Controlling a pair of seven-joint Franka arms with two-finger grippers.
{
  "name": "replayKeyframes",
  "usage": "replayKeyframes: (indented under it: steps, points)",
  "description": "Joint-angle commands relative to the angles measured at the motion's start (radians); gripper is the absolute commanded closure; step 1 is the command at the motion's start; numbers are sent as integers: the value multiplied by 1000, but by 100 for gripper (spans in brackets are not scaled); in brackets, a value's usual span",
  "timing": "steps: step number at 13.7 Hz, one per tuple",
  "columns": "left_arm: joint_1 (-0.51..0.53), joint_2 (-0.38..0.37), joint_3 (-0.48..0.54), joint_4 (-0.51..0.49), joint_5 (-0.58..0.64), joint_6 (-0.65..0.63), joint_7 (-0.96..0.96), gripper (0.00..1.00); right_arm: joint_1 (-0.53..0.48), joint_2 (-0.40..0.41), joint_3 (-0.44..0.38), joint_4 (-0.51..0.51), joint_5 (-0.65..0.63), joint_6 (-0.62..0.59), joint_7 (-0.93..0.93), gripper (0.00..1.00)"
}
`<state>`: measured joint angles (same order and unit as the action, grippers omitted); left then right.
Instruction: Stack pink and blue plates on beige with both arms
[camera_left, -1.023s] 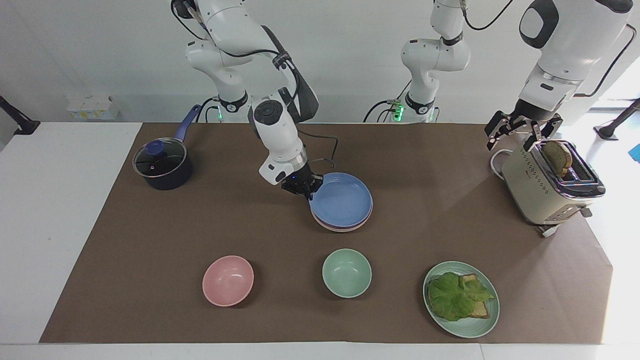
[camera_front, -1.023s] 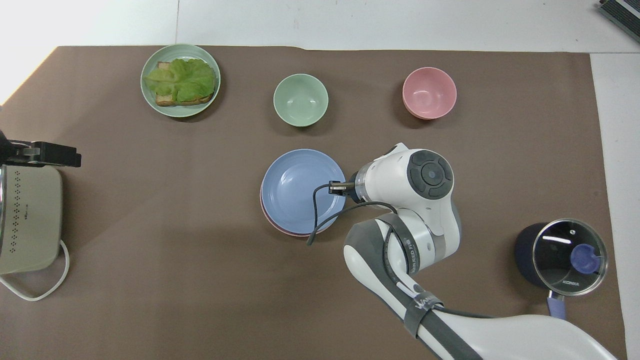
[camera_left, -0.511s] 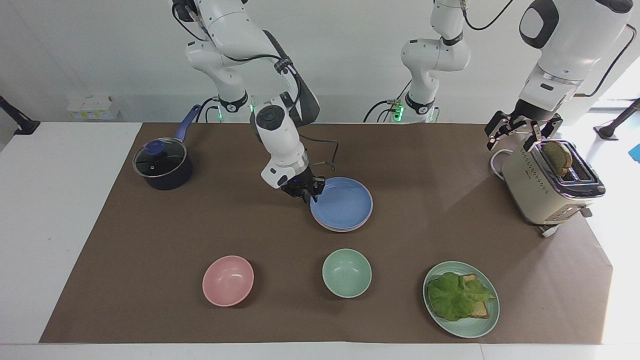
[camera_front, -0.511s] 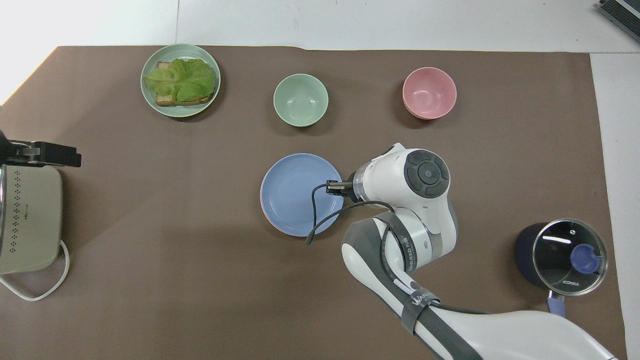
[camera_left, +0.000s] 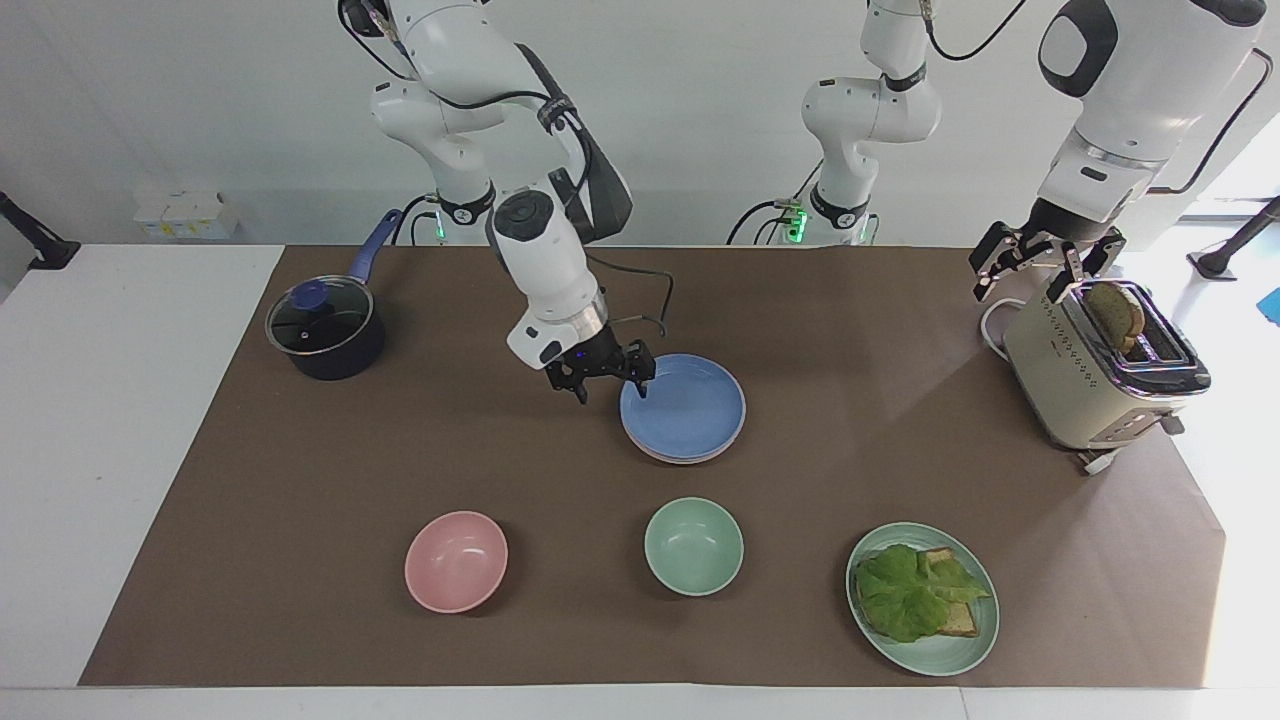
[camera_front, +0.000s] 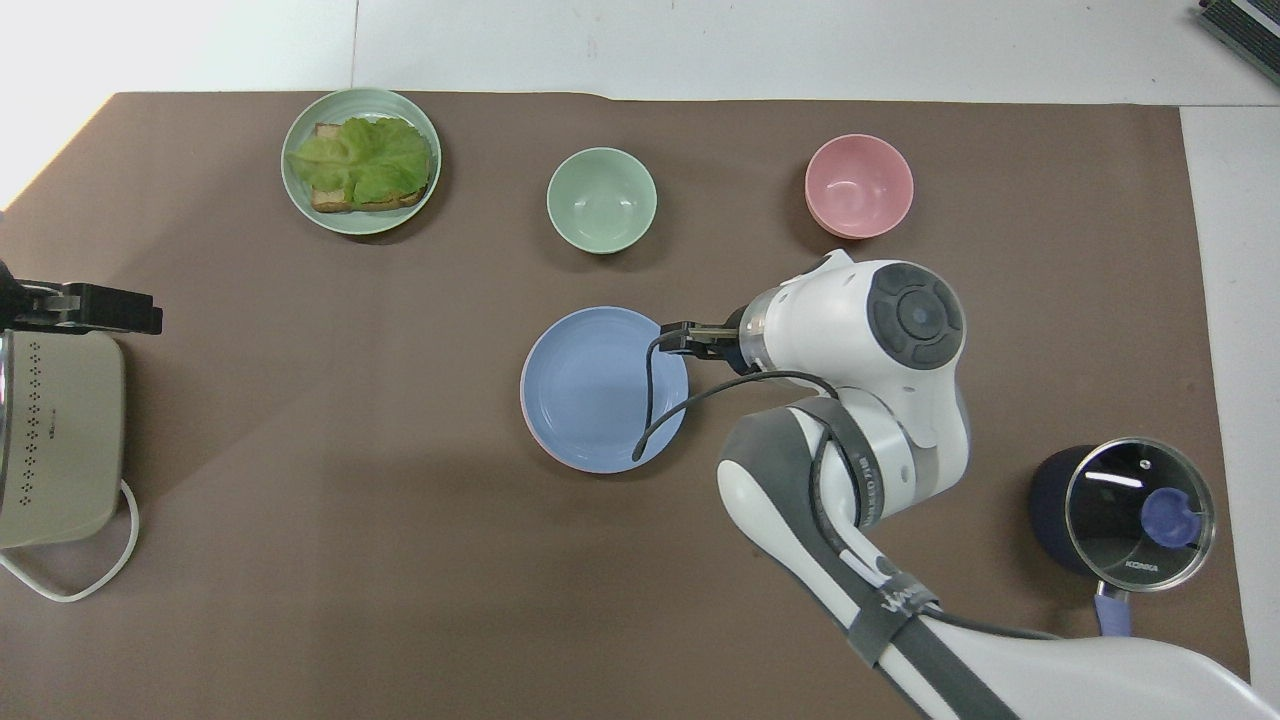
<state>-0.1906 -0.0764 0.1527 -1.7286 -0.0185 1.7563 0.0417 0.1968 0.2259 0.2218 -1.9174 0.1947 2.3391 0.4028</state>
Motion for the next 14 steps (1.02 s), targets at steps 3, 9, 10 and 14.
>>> replayKeyframes:
  steps: [3,9,10,14]
  points:
    - [10,-5,-7,12,17,-21,6,0,-163,-117,5,-8,-120,-106,1,0]
    - [10,-5,-7,12,17,-21,6,0,-312,-209,4,27,-201,-257,-30,0]
    - [11,-5,-8,12,17,-21,6,0,-333,-230,4,50,-205,-312,-56,0]
    - [10,-5,-7,12,17,-21,6,0,-395,-266,-13,220,-207,-561,-153,0]
